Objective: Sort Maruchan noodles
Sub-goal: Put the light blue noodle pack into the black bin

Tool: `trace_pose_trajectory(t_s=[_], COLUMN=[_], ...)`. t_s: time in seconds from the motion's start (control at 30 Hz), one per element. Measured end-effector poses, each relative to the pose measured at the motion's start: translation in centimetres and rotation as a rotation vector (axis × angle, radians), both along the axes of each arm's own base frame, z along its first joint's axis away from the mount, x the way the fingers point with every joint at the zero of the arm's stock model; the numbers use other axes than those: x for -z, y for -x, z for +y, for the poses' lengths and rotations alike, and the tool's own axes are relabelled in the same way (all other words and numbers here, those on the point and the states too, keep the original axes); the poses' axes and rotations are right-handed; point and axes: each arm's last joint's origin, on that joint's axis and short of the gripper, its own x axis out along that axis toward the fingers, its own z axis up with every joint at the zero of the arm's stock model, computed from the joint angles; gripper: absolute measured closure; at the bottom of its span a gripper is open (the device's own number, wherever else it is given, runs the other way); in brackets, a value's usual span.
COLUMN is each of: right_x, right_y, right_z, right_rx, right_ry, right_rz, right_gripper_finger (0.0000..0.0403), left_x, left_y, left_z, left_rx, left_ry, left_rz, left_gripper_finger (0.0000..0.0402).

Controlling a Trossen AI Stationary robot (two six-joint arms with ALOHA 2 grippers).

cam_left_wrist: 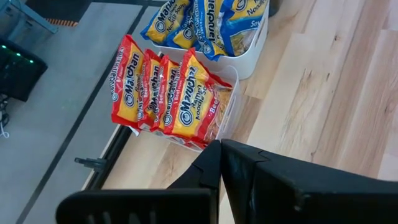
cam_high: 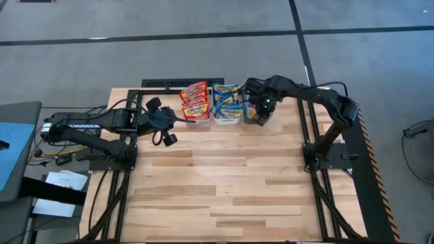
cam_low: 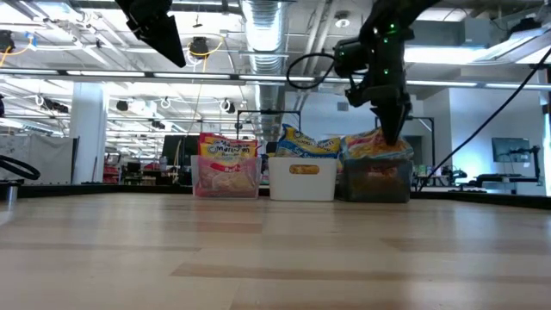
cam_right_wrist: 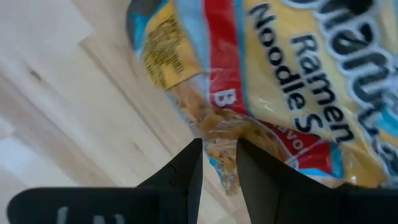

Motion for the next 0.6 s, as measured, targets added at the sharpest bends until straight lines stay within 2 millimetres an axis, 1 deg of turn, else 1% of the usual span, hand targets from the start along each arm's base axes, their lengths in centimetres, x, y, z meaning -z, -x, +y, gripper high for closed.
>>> trace_pose_trajectory(t_s=[0.17, 0.4, 0.47, 0.6], right_x=[0.2, 0.1, 0.5, 2.0], right_y=[0.1, -0.5, -0.8, -1.1], right_z=[-0.8, -1.1, -1.3, -1.6], right_rx=[0.039, 0.041, 0.043, 0.042], right_ry=[0.006, 0.045, 0.057, 0.028], right_rz=[-0.015, -0.072, -0.067, -0.003], right_gripper_finger=[0.0280, 0.0280, 0.0280, 0.0286], left_x=[0.0, 0.0, 0.0, 0.0], left_y=[0.0, 0.0, 0.0, 0.1], left_z=[0.0, 0.0, 0.0, 0.0], left_rx=[0.000, -0.001, 0.001, 0.001], left_ry=[0.000, -0.006, -0.007, -0.007], left_rz=[0.000, 0.008, 0.009, 0.009], left_gripper_finger=[0.0401, 0.0401, 0.0401, 0.0401])
